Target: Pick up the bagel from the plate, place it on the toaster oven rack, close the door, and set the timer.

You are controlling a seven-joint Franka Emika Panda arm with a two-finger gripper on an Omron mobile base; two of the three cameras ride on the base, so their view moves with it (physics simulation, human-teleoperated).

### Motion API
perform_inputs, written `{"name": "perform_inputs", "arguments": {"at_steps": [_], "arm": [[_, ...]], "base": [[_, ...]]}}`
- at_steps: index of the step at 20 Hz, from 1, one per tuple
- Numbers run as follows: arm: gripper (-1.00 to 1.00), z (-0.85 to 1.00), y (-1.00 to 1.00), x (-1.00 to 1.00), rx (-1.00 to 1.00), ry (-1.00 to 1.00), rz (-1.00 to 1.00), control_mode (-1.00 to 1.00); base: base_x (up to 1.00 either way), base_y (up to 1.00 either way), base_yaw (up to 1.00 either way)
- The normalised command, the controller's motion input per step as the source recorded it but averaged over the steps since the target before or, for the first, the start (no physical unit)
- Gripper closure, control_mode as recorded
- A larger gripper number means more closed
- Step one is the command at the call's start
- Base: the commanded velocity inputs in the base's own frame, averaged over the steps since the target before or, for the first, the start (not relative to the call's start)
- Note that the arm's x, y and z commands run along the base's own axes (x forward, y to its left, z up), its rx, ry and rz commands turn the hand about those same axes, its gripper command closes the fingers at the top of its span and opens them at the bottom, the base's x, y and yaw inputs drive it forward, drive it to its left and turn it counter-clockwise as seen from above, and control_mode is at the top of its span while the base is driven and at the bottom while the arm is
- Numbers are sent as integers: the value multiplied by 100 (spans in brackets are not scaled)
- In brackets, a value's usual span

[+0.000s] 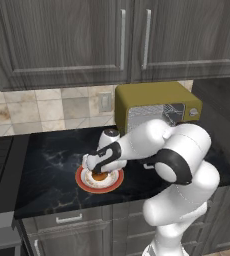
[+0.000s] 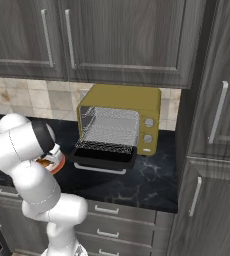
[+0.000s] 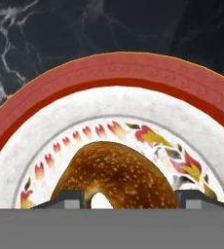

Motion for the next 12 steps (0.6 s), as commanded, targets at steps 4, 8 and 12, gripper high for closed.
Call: {"name": "perform_inputs", "arguments": {"at_steps": [4, 8, 12], "arm": [[100, -10, -6, -1, 1, -4, 0, -100], [100, 2, -19, -19, 6, -10, -2, -100], [100, 23, -24, -33, 12, -20, -6, -100]], "base": [[0, 0, 0], [0, 0, 0], [0, 0, 0]]}}
